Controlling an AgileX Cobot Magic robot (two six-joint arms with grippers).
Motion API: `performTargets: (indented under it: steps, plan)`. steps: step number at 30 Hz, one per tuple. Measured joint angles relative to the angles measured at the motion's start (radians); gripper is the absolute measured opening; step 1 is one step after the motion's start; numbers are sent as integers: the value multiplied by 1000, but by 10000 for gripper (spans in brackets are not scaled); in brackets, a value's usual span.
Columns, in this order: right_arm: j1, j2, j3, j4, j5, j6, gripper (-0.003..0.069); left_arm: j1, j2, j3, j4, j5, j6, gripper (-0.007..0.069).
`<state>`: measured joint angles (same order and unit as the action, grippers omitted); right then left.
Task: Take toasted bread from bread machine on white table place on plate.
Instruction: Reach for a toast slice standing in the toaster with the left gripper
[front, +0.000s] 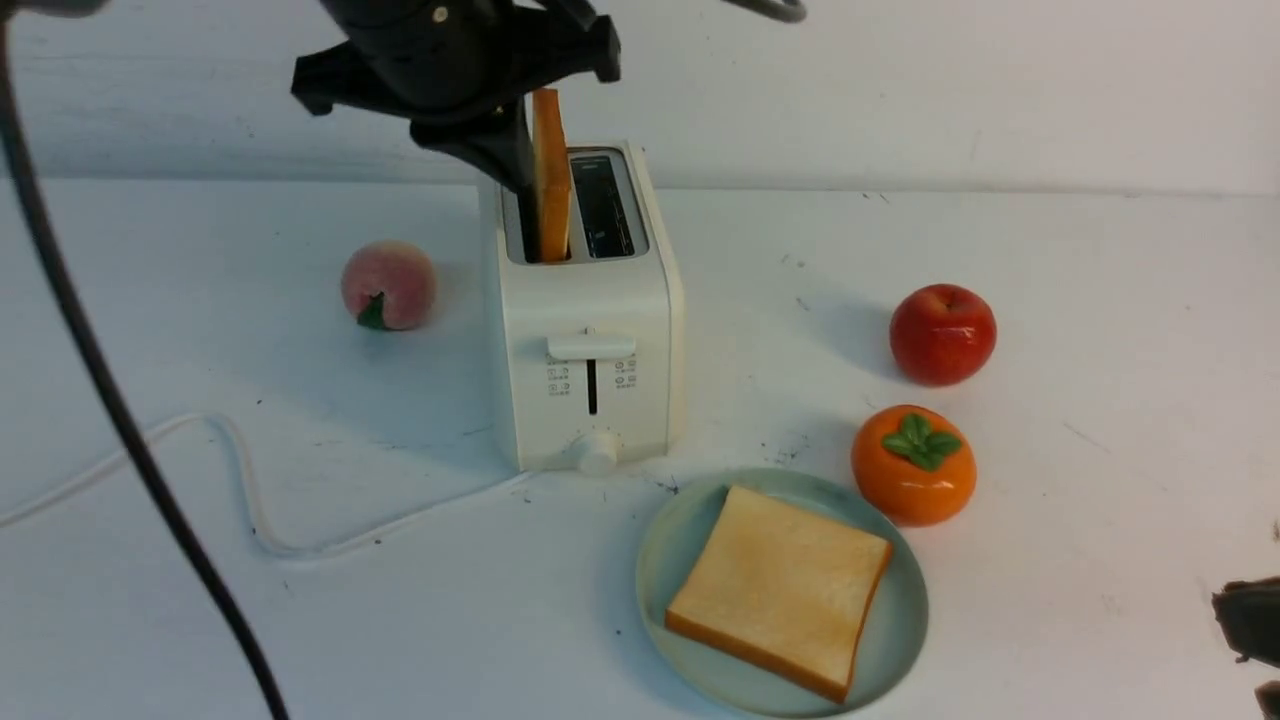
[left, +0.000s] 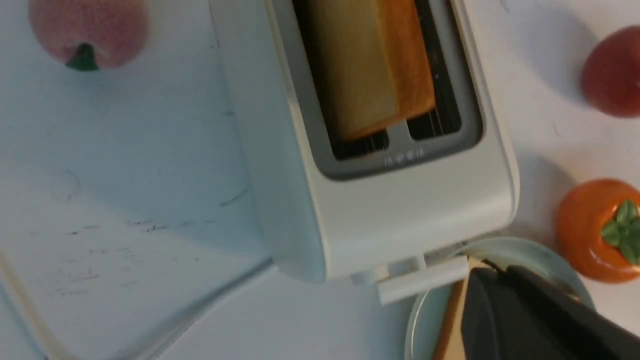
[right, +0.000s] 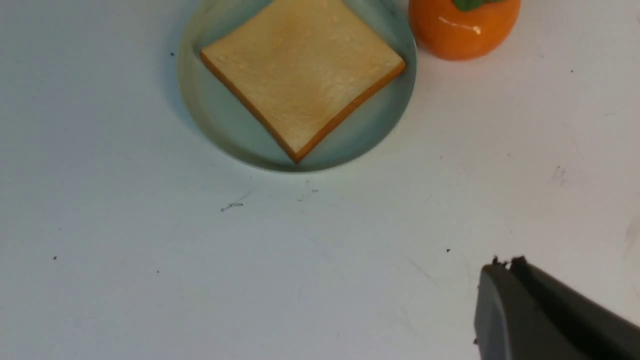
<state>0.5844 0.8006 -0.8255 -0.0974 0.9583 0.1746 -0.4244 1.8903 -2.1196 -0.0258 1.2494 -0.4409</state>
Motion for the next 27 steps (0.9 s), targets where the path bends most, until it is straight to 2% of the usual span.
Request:
performTargets:
  steps: [5, 9, 10, 11, 15, 20, 27]
  plan:
    - [0, 0, 0, 0, -1, 0, -14, 0, 87, -43, 48, 3, -34, -8]
    - [0, 0, 0, 0, -4, 0, -14, 0, 126, -44, 97, 4, -48, 55]
    - [0, 0, 1, 0, -10, 0, -14, 0, 128, -45, 111, 4, -61, 104]
    - [0, 0, 1, 0, -11, 0, -14, 0, 128, -44, 112, 3, -69, 117]
    - [0, 0, 1, 0, -22, 0, -13, 0, 127, -46, 118, -31, -93, 255]
    - [0, 0, 1, 0, -22, 0, -8, 0, 156, -47, 128, -93, -93, 363]
    - [0, 0, 1, 0, -22, 0, -8, 0, 178, -47, 124, -196, -93, 393]
